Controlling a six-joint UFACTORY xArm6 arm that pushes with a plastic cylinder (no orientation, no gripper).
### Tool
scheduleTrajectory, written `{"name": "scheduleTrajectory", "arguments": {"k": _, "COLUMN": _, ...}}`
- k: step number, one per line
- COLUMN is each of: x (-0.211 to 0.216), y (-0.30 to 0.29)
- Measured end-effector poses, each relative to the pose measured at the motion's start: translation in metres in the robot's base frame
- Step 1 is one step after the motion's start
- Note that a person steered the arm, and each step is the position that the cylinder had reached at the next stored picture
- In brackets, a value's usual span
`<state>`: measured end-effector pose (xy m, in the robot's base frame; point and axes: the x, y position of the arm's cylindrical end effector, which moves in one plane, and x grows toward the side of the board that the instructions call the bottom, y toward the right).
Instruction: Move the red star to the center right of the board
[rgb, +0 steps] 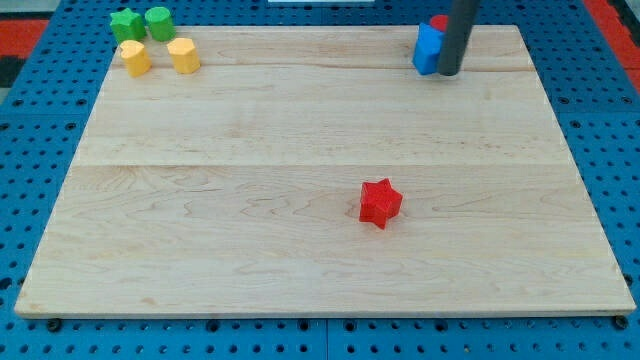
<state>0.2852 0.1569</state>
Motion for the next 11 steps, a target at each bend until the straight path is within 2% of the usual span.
{"name": "scheduleTrajectory", "arguments": {"k": 1, "x": 0.02, "y": 0.036}}
{"name": "scheduleTrajectory", "arguments": {"k": 2, "x": 0.136, "y": 0.04}}
{"name": "scheduleTrajectory", "arguments": {"k": 3, "x": 0.21, "y": 0.023}}
{"name": "scheduleTrajectory", "arguments": {"k": 4, "x": 0.267, "y": -0.02}}
{"name": "scheduleTrajectory", "arguments": {"k": 5, "x": 0.236, "y": -0.134}}
{"name": "scheduleTrajectory", "arguments": {"k": 6, "x": 0.215, "y": -0.186}}
{"name": "scheduleTrajectory", "arguments": {"k": 7, "x": 0.161, "y": -0.163}}
{"name": "scheduleTrajectory", "arguments": {"k": 8, "x": 0.149, "y": -0.103}}
{"name": "scheduleTrajectory", "arguments": {"k": 11, "x": 0.162, "y": -0.061}}
